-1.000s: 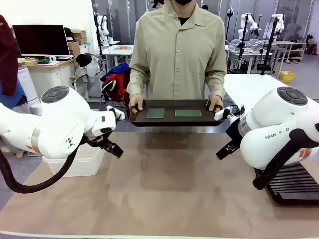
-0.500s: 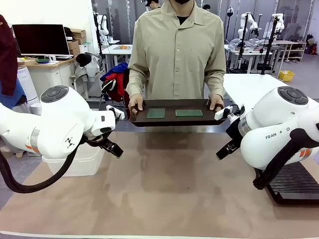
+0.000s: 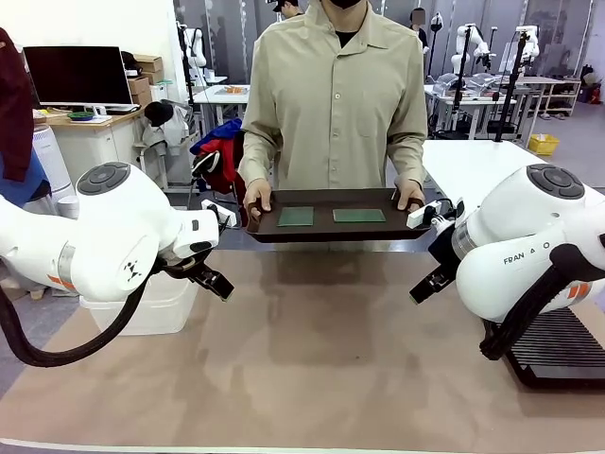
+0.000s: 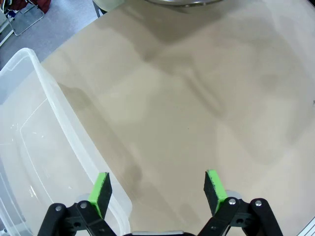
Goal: Sort PCBs into racks and boxes based on the side picked up.
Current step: Pick up the Blank PCB handed by the Human.
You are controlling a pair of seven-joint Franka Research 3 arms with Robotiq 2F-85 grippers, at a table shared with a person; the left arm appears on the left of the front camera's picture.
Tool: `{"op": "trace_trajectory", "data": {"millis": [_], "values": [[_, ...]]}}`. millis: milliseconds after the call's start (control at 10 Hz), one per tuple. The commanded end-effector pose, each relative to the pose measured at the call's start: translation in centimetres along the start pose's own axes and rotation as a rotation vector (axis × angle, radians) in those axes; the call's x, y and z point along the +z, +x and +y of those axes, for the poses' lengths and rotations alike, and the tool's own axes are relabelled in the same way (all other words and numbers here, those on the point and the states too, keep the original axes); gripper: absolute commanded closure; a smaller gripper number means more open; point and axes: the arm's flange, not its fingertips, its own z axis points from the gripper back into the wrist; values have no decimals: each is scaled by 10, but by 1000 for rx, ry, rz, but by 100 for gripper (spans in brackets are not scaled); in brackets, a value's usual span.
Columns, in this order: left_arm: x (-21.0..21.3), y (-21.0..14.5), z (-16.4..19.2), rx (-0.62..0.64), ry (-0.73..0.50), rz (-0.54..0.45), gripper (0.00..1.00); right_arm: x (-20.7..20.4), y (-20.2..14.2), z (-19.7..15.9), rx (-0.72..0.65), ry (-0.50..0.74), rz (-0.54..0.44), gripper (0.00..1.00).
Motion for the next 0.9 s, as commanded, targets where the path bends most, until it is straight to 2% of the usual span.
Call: {"op": "trace_trajectory", "data": {"millis": [0, 100, 400, 600, 800], "values": [[6, 1, -13, -8, -9, 30, 0, 0, 0, 0, 0, 0, 0, 0], [13, 3, -15, -25, -49, 89, 0, 9, -2, 3, -27, 78, 50, 0], [50, 6, -3, -102, -232, 109, 0, 36, 1, 7, -39, 219, 124, 0], [78, 6, -6, -165, -329, 90, 0, 66, 8, 9, -29, 303, 127, 0], [117, 15, -6, -231, -329, 61, 0, 105, 23, 5, 52, 398, 113, 0]]}}
